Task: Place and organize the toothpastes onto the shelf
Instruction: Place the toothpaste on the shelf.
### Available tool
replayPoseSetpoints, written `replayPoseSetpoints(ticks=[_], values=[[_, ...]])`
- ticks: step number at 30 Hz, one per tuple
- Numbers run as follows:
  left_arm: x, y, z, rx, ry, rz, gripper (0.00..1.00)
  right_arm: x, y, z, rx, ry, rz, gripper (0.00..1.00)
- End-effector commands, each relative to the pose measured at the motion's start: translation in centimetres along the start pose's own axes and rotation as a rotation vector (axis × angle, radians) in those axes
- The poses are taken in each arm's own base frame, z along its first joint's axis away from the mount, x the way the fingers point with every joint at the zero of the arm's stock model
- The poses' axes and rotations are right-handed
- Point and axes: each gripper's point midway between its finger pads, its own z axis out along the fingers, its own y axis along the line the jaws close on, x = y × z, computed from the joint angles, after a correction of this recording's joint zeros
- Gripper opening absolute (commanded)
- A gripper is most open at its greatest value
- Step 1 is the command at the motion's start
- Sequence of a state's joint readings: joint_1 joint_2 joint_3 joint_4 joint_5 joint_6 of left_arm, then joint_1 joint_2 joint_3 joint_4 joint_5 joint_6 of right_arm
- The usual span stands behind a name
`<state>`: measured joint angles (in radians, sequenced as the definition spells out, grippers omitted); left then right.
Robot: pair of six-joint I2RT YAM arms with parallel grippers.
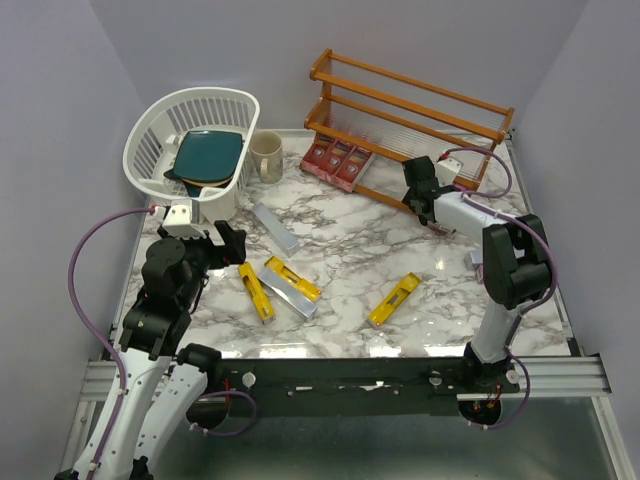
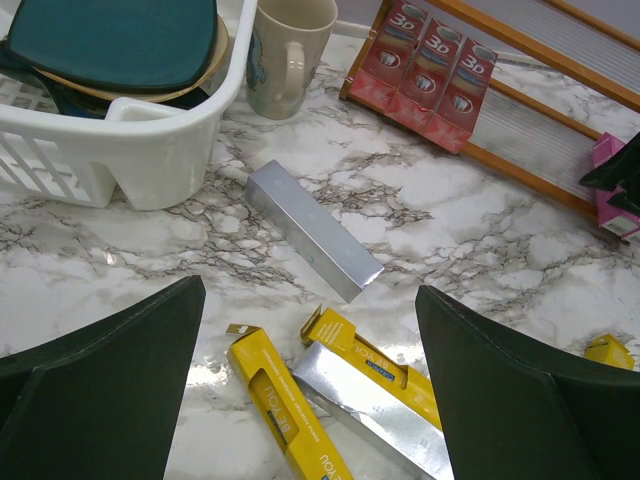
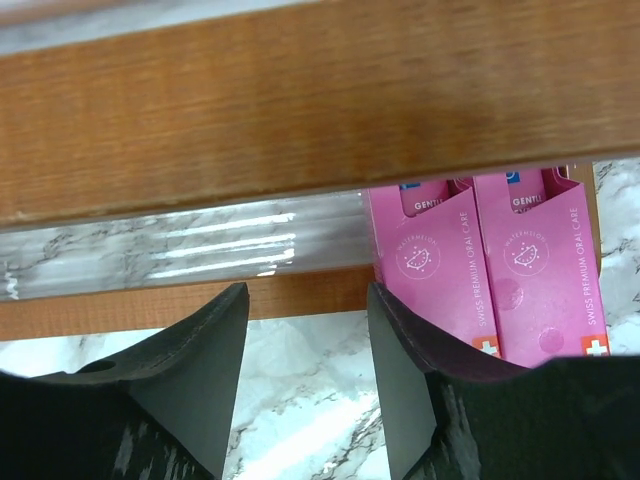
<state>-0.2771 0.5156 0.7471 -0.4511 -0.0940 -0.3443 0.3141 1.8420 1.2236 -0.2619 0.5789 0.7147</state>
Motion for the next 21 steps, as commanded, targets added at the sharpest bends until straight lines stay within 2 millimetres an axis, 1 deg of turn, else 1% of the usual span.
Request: replayPoseSetpoints(ticks=[1, 2, 3, 5, 6, 7, 9, 10, 11, 13, 14, 15, 16, 17, 18, 19, 20, 21], values=[[0.2, -0.1, 0.1, 0.010, 0.001, 0.009, 0.99, -0.7, -1.7, 0.1, 0.095, -0.033, 0.028, 0.61], [0.2, -0.1, 0.1, 0.010, 0.003, 0.008, 0.99, -1.1, -1.2, 0.0, 0.075, -0.044, 0.036, 0.61], [0.2, -0.1, 0.1, 0.010, 0.001, 0.009, 0.99, -0.8, -1.3, 0.0, 0.058, -0.041, 0.020, 0.61], [0.2, -0.2, 0.1, 0.010, 0.001, 0.008, 0.99, -1.6, 0.1, -0.8, -0.026, -0.050, 0.042, 0.62], [0.1, -0.2, 0.1, 0.011, 0.000, 0.008, 0.99, -1.7, 0.2, -1.1, -0.042, -0.048, 0.036, 0.62], [0.1, -0.1, 0.1, 0.009, -0.001, 0.008, 0.99, -1.8, 0.8, -1.5, -0.075, -0.037, 0.039, 0.62], [0.2, -0.1, 0.1, 0.010, 0.003, 0.011, 0.99, -3.0, 1.4, -2.9, -0.131, -0.052, 0.045, 0.64], [0.2, -0.2, 0.1, 0.010, 0.001, 0.009, 0.99, -2.9, 1.6, -3.5, -0.157, -0.042, 0.047, 0.65], [0.1, -0.1, 0.1, 0.010, -0.002, 0.011, 0.99, -4.0, 1.8, -4.7, -0.189, -0.061, 0.061, 0.66], [0.1, -0.1, 0.1, 0.010, -0.002, 0.011, 0.99, -4.4, 1.7, -5.7, -0.215, -0.063, 0.059, 0.66], [0.1, -0.1, 0.0, 0.008, -0.001, 0.009, 0.99, -4.5, 1.4, -6.3, -0.216, -0.059, 0.053, 0.66], [0.1, -0.1, 0.0, 0.008, -0.001, 0.011, 0.99, -5.1, 1.0, -7.4, -0.224, -0.070, 0.059, 0.67], [0.0, -0.2, -0.1, 0.010, -0.005, 0.011, 0.99, -5.4, 0.5, -7.8, -0.216, -0.077, 0.058, 0.67], [0.0, -0.1, -0.1, 0.008, -0.009, 0.011, 0.99, -4.8, -0.5, -8.1, -0.196, -0.058, 0.043, 0.68], [0.1, -0.1, -0.1, 0.005, -0.005, 0.014, 0.99, -5.4, -1.1, -9.2, -0.202, -0.070, 0.054, 0.68], [0.0, -0.3, -0.1, 0.011, -0.007, 0.014, 0.99, -5.5, -2.0, -9.3, -0.185, -0.070, 0.056, 0.68], [0.2, -0.3, -0.2, 0.013, -0.003, 0.019, 0.99, -4.4, -3.5, -9.3, -0.150, -0.041, 0.041, 0.69], [0.1, -0.3, -0.3, 0.010, -0.007, 0.021, 0.99, -4.5, -4.3, -9.6, -0.139, -0.043, 0.052, 0.69]])
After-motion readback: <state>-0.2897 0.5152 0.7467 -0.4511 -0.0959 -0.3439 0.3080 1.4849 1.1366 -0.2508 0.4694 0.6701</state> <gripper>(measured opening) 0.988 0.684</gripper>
